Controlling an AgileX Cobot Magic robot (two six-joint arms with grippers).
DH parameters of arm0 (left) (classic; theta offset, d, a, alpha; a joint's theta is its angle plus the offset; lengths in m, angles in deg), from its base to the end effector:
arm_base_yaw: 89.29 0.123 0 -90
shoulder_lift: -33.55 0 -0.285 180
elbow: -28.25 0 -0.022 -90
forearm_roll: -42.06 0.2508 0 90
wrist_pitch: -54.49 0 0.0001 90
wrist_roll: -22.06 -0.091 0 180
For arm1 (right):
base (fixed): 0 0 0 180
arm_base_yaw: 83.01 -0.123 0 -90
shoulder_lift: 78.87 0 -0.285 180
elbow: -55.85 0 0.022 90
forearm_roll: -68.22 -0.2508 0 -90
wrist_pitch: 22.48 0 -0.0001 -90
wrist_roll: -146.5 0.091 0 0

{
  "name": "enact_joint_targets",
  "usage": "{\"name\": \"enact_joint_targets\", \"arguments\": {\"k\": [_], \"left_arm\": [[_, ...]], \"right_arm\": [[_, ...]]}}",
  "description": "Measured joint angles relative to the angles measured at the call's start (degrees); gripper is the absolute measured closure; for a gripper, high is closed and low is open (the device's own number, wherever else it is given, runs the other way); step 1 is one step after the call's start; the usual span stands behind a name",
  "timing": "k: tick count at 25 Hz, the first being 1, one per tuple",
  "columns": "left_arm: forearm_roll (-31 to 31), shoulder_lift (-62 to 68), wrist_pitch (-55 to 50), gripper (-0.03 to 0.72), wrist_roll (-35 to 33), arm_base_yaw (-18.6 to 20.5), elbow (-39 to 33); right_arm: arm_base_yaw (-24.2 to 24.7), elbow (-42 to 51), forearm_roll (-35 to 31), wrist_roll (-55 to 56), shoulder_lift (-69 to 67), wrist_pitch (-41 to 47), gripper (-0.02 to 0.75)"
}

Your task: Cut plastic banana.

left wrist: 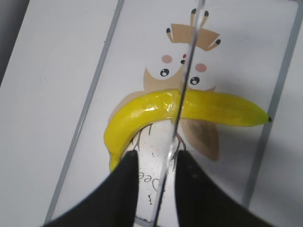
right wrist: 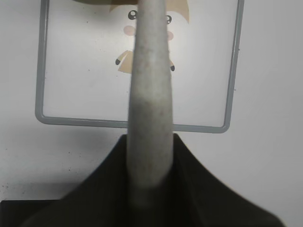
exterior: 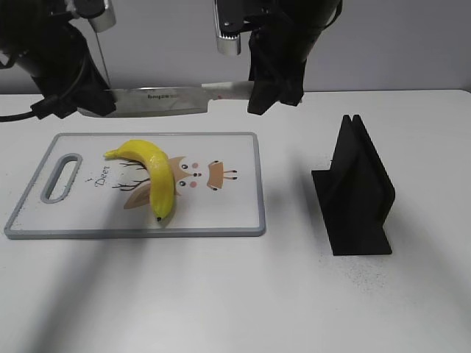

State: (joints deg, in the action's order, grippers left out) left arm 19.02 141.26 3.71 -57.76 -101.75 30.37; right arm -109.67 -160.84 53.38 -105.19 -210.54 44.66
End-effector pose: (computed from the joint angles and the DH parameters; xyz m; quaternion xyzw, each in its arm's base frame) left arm 0.3574 -0.1072 0.2703 0.6278 0.7308 -0.0363 0.2653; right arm 0.4098 0.2298 0.2522 -0.7209 0.6639 0.0568 0.1904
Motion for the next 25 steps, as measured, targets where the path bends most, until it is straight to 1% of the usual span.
{"name": "enact_joint_targets", "arguments": {"k": [1,2,3,5,14,17,21,25], "left_arm": [[-0.28,0.0,0.0,0.555,-0.06,0.0,0.08],[-0.33,0.0,0.0,0.61,-0.11,0.0,0.08],[-0.33,0.12,-0.14,0.639,-0.21,0.0,0.08],[-0.33,0.55,-0.2,0.659,-0.61,0.0,0.08],[-0.22,5.87,2.7,0.667,-1.21,0.0,0.11],[-0.3,9.54,5.1,0.667,-1.22,0.0,0.19],[-2.0,18.17,8.04,0.661,-1.4,0.0,1.03],[-1.44,20.27,7.54,0.659,-0.29,-0.65,2.57]], "right_arm": [[0.0,0.0,0.0,0.0,-0.23,-0.1,0.577],[0.0,0.0,0.0,0.0,-0.4,-0.39,0.577],[0.0,0.0,0.0,-0.05,-0.53,-0.76,0.577],[0.11,-0.03,0.1,-0.5,-0.74,-1.49,0.577],[0.28,-0.29,0.64,-0.57,-4.89,-4.03,0.577],[0.28,-0.41,1.21,0.85,-7.62,-5.85,0.575],[0.45,-0.74,2.36,1.91,-13.33,-7.39,0.575],[0.91,-1.5,2.66,3.04,-16.02,-7.22,0.573]]}}
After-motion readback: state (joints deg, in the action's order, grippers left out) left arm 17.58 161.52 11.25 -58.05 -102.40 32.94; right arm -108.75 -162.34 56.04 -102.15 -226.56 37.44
